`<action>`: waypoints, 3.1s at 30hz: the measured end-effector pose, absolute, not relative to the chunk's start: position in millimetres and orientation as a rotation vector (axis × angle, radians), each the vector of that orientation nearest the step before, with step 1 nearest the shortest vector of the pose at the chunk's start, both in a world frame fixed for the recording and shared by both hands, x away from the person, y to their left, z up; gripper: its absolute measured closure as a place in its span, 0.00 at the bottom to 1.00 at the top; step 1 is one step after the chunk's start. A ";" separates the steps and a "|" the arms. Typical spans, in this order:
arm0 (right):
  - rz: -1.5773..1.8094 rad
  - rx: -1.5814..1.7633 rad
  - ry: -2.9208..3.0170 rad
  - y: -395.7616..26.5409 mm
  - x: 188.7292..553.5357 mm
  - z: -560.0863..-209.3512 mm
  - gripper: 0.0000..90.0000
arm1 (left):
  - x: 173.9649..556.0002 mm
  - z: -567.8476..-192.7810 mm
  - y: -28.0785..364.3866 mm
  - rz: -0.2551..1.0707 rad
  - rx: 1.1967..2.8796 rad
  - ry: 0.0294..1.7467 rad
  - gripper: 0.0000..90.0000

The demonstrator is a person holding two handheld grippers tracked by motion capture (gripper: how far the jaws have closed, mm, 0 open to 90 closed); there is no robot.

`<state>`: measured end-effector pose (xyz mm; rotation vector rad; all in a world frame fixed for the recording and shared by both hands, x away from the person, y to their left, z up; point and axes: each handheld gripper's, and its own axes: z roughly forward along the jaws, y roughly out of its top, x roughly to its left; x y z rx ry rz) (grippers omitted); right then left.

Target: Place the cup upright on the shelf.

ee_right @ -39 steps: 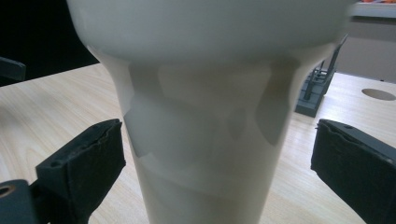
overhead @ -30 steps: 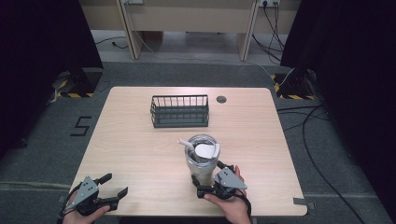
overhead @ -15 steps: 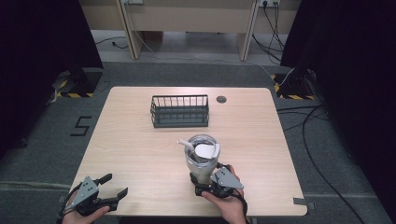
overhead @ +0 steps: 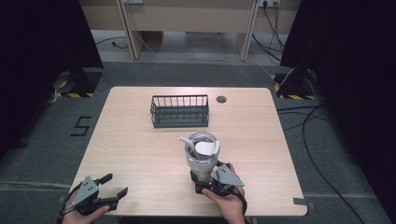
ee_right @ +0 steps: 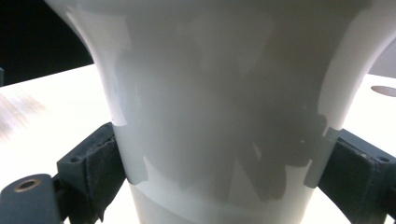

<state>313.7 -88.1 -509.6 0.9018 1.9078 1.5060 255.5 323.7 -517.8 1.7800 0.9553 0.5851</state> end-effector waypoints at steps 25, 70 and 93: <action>1.639 0.912 1.799 -82.2 340.9 -483.8 0.12 | 255.7 -517.5 325.8 0.593 1.773 0.965 0.20; 1.526 0.911 1.792 -73.6 390.1 -444.8 0.12 | 256.0 -516.8 328.3 0.591 1.758 0.968 0.22; 1.485 0.926 1.795 -57.8 433.7 -422.6 0.12 | 257.5 -517.3 332.2 0.587 1.751 0.984 0.22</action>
